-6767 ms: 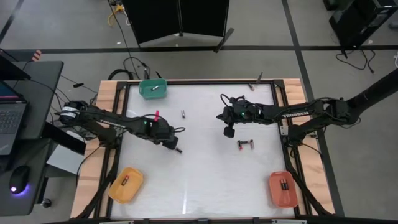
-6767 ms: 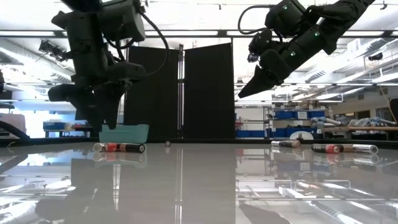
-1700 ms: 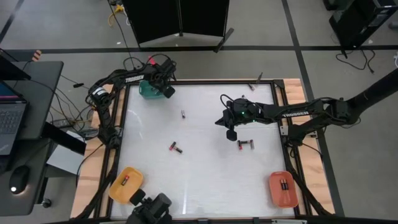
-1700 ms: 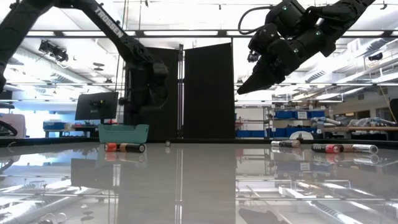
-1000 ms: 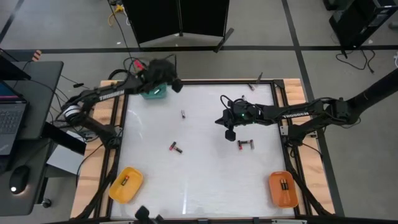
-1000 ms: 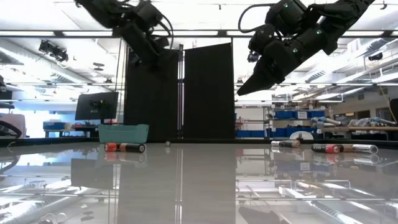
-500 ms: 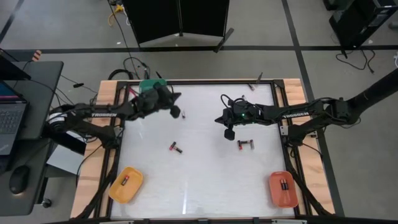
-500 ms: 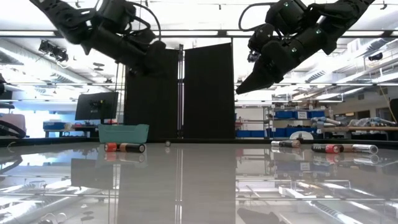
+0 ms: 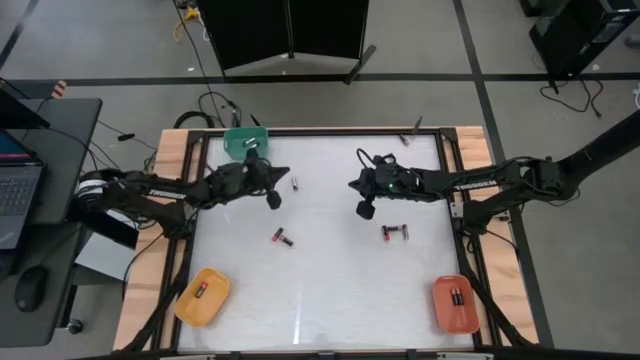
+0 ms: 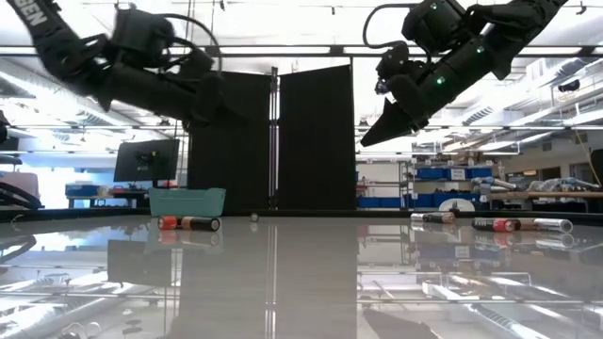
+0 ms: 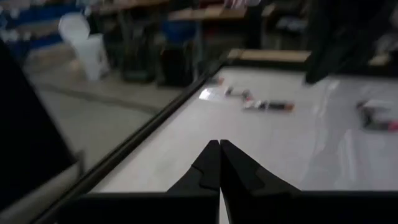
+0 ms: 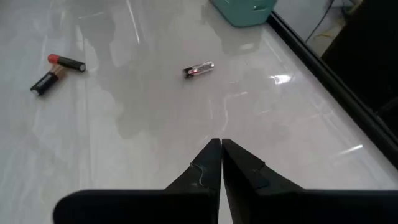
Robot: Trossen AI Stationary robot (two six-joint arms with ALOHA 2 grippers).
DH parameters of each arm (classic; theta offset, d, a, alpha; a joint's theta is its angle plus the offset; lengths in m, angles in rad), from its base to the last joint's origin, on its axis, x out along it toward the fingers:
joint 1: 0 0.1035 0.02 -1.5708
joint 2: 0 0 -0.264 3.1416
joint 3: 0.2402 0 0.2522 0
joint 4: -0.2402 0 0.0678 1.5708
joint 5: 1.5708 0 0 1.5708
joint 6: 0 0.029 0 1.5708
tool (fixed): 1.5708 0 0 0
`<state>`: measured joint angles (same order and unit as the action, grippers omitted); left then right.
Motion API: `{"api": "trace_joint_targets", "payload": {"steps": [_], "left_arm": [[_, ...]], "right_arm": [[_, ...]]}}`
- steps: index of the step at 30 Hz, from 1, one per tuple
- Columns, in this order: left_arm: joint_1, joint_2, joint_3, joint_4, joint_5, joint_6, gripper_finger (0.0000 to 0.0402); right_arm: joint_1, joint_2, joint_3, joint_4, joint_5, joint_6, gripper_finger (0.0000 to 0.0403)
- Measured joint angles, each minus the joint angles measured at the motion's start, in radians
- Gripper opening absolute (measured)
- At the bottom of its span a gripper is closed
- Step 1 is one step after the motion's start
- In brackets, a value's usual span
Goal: Sort batteries
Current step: Put the top right gold battery into the orange bin
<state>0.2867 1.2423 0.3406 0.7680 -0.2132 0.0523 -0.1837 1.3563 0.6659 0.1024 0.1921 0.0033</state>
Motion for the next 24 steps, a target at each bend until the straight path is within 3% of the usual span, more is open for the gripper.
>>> {"api": "trace_joint_targets", "payload": {"steps": [6,12,18,24], "left_arm": [[0.000,0.000,-0.103,0.209,0.086,0.019,0.0008],[0.001,0.000,-0.132,0.225,0.092,0.076,0.0008],[0.001,0.000,-0.132,0.231,0.086,0.078,0.0008],[0.002,0.000,-0.132,0.210,0.081,0.102,0.0008]], "right_arm": [[-0.004,0.000,0.000,0.001,0.026,0.075,0.0013],[-0.007,0.000,0.000,-0.007,0.056,0.099,0.0013],[-0.003,0.000,0.000,-0.107,0.206,0.164,0.0012],[-0.018,0.000,0.000,-0.203,0.229,0.208,0.0012]]}}
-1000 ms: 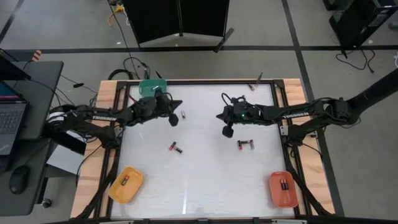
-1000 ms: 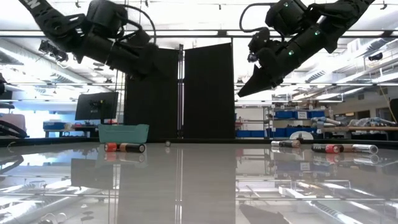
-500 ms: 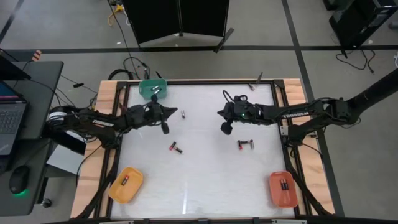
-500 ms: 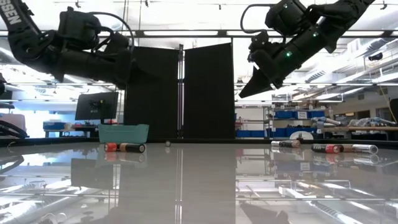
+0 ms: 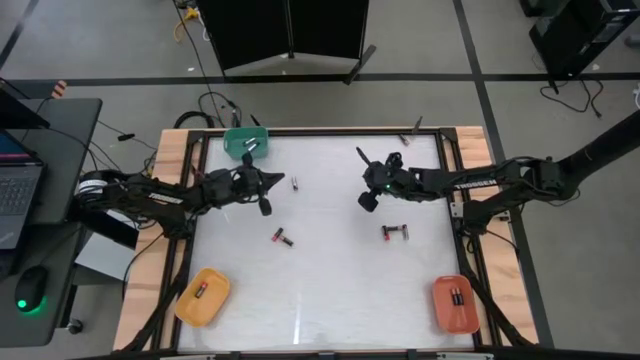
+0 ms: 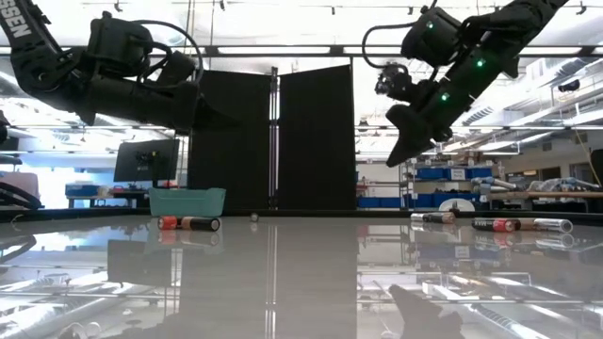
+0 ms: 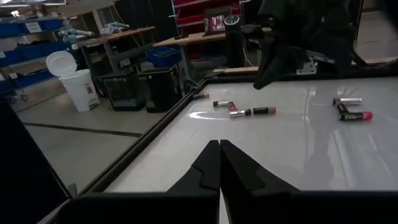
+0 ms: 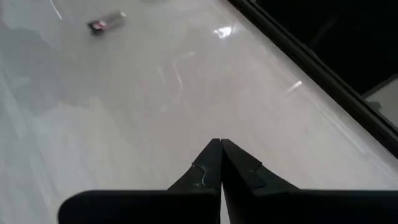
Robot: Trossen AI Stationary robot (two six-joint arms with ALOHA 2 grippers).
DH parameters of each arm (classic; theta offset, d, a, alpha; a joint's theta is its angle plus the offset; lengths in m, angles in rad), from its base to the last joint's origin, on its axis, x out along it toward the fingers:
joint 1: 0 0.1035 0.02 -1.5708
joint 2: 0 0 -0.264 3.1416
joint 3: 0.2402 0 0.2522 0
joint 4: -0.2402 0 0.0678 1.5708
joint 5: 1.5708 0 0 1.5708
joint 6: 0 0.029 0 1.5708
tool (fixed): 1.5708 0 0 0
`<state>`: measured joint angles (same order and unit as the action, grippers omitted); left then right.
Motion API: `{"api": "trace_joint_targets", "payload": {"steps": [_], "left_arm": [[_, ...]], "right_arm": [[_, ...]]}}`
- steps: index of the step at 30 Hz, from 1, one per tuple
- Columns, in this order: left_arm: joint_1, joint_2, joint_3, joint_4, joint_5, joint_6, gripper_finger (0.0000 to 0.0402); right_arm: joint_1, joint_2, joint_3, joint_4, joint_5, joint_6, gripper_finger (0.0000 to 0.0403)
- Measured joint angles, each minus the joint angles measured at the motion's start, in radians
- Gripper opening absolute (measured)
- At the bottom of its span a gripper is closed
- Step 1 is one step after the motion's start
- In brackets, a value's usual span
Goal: Sort batteries
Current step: Put the top right gold battery into the orange bin
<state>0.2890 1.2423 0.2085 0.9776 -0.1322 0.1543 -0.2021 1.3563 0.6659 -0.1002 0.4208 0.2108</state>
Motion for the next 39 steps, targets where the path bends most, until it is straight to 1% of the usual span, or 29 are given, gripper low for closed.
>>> {"api": "trace_joint_targets", "payload": {"steps": [4,6,8,10,14,17,21,28,33,39], "left_arm": [[0.000,0.000,0.000,-0.041,-0.016,0.001,0.0008],[0.000,0.000,0.000,-0.054,-0.021,0.000,0.0008],[0.000,0.000,0.000,-0.063,-0.022,-0.001,0.0008],[0.000,0.000,0.000,-0.066,-0.023,-0.001,0.0008],[0.000,0.000,0.000,-0.065,-0.022,-0.004,0.0008],[0.000,0.000,0.000,-0.065,-0.022,-0.007,0.0008],[-0.001,0.000,0.000,-0.064,-0.022,-0.009,0.0008],[-0.002,0.000,0.000,-0.063,0.003,-0.029,0.0008],[-0.001,0.000,0.000,-0.063,0.004,-0.027,0.0008],[-0.001,0.000,0.000,-0.063,0.005,-0.028,0.0008]], "right_arm": [[-0.014,-0.010,0.002,-0.035,-0.018,-0.018,0.0014],[-0.037,-0.030,0.024,-0.064,-0.051,-0.027,0.0016],[-0.061,-0.053,0.055,-0.116,-0.059,-0.027,0.0017],[-0.096,-0.073,0.070,-0.164,-0.063,-0.027,0.0016],[-0.203,-0.084,0.071,-0.248,-0.122,-0.010,0.0013],[-0.283,-0.063,0.071,-0.324,-0.111,0.011,0.0018],[-0.415,-0.025,0.071,-0.335,-0.108,-0.028,0.0040],[-0.601,0.053,0.071,-0.306,-0.173,-0.058,0.0096],[-0.676,0.136,0.093,-0.291,-0.198,-0.100,0.0133],[-0.728,0.231,0.182,-0.289,-0.179,-0.136,0.0156]]}}
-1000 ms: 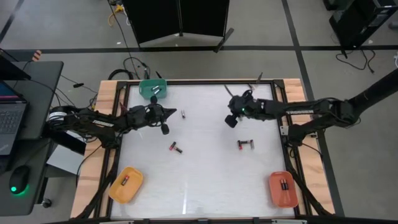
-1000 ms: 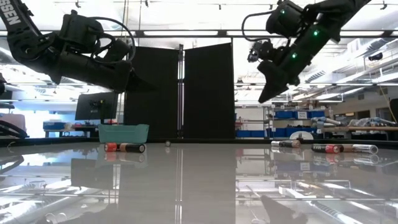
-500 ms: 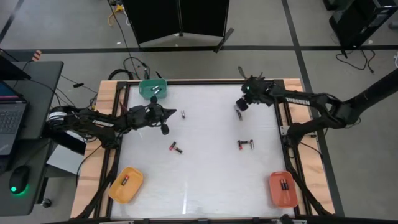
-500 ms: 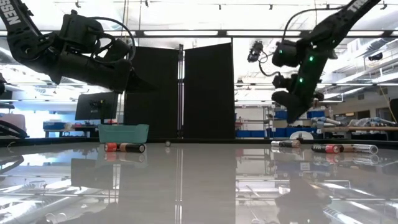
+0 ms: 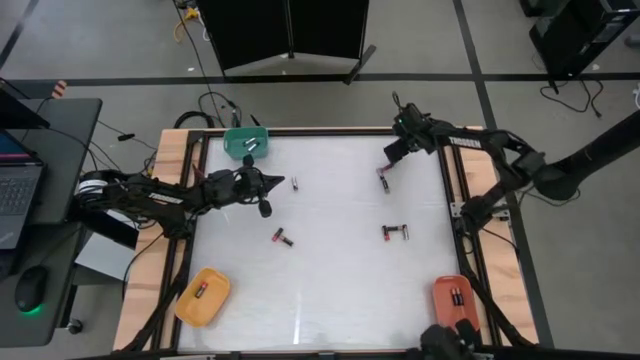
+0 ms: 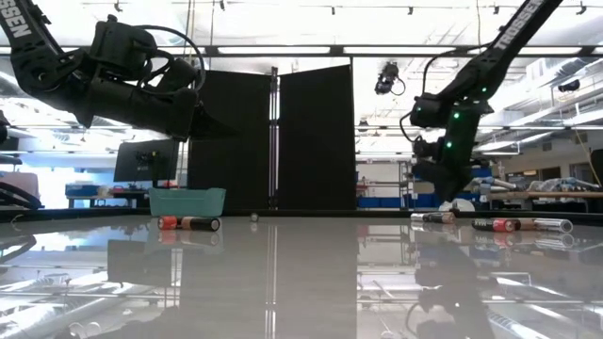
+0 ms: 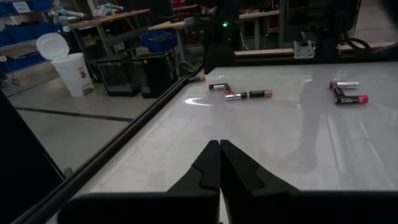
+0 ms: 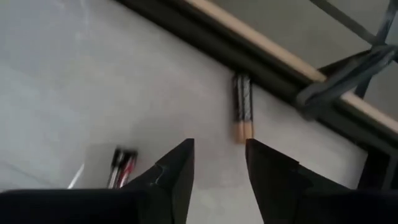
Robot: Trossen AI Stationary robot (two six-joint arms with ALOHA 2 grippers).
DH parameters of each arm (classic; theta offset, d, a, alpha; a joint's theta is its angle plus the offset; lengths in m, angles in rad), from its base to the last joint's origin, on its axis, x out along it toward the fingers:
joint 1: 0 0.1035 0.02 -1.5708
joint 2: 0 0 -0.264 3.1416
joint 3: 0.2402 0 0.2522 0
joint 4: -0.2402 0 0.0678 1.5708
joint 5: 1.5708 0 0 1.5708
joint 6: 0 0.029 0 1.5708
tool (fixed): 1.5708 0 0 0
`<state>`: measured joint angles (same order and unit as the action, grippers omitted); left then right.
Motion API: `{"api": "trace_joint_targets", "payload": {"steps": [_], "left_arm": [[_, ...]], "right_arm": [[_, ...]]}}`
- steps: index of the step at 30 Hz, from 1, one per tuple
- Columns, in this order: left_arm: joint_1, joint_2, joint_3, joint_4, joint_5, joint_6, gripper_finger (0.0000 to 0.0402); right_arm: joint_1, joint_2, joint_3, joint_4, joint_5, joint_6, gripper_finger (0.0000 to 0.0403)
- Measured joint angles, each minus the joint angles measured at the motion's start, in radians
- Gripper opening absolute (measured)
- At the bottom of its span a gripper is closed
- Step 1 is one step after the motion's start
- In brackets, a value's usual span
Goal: Sort batteries
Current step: Put the top right gold battery into the orange bin
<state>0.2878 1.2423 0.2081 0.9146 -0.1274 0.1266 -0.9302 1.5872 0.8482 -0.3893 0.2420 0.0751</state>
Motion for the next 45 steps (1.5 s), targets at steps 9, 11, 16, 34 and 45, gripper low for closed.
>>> {"api": "trace_joint_targets", "payload": {"steps": [9,11,16,34,45], "left_arm": [[0.000,0.000,0.000,-0.001,0.001,0.000,0.0008],[0.000,0.000,0.000,-0.001,0.001,0.000,0.0008],[0.000,0.000,0.000,-0.001,0.001,0.000,0.0008],[0.000,0.000,0.000,-0.001,0.001,0.003,0.0008],[0.000,0.000,0.000,-0.001,0.001,0.022,0.0008]], "right_arm": [[-0.053,0.126,0.104,-0.034,0.007,-0.016,0.0159],[-0.058,0.137,0.128,-0.037,0.003,-0.021,0.0160],[-0.068,0.179,0.176,-0.071,-0.010,-0.046,0.0158],[-0.116,0.219,0.470,-0.463,-0.157,-0.068,0.0153],[-0.121,0.436,0.629,-0.640,-0.125,-0.098,0.0150]]}}
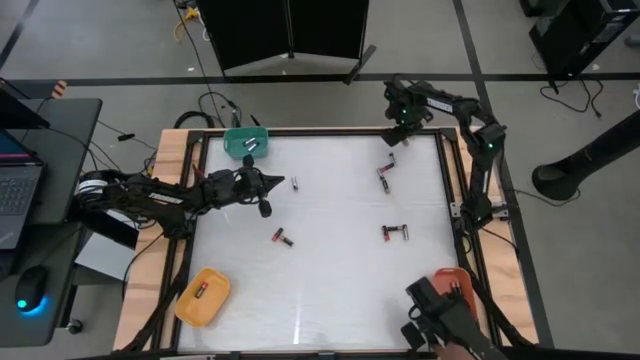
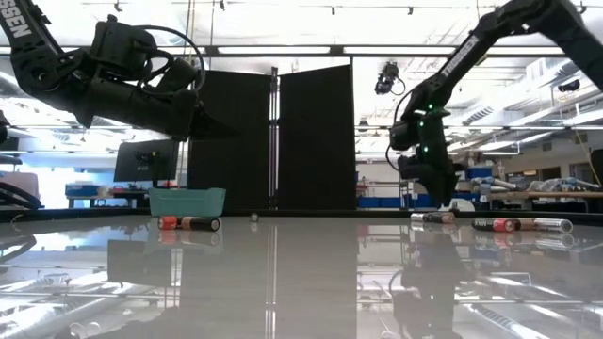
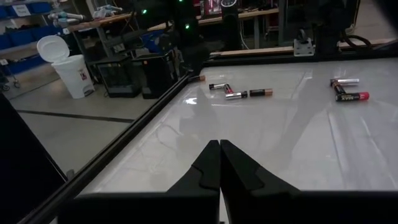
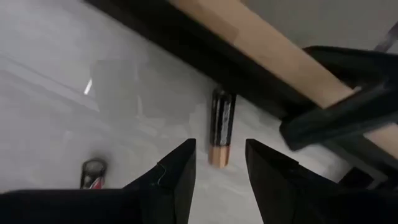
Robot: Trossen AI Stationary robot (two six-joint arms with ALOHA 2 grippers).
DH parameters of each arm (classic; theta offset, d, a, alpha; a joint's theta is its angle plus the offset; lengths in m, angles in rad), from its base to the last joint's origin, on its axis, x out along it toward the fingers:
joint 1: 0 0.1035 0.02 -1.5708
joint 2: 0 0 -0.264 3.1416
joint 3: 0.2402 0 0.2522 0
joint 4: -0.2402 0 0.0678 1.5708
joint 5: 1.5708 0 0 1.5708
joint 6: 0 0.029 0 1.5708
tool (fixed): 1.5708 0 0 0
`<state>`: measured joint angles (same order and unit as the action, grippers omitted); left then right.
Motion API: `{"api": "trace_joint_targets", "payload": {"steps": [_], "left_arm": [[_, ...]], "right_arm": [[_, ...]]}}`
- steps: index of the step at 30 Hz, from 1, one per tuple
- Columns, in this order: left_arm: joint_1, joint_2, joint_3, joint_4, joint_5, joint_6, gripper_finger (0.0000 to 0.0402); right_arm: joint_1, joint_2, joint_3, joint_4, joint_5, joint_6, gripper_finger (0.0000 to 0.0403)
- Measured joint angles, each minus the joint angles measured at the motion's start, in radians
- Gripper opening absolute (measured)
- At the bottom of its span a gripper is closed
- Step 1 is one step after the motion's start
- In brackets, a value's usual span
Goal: Sort batteries
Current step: Put the top right gold battery into the orange bin
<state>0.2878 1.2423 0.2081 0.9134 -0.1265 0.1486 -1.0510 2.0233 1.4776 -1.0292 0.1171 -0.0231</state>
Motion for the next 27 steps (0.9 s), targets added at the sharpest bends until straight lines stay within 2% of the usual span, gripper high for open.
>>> {"api": "trace_joint_targets", "payload": {"steps": [14,27], "left_arm": [[0.000,0.000,0.000,-0.016,0.000,0.005,0.0008],[0.000,0.000,0.000,-0.019,0.000,0.005,0.0008]], "right_arm": [[-0.002,0.166,0.182,-0.144,0.042,-0.014,0.0142],[0.003,0.166,0.184,-0.177,0.021,-0.035,0.0128]]}}
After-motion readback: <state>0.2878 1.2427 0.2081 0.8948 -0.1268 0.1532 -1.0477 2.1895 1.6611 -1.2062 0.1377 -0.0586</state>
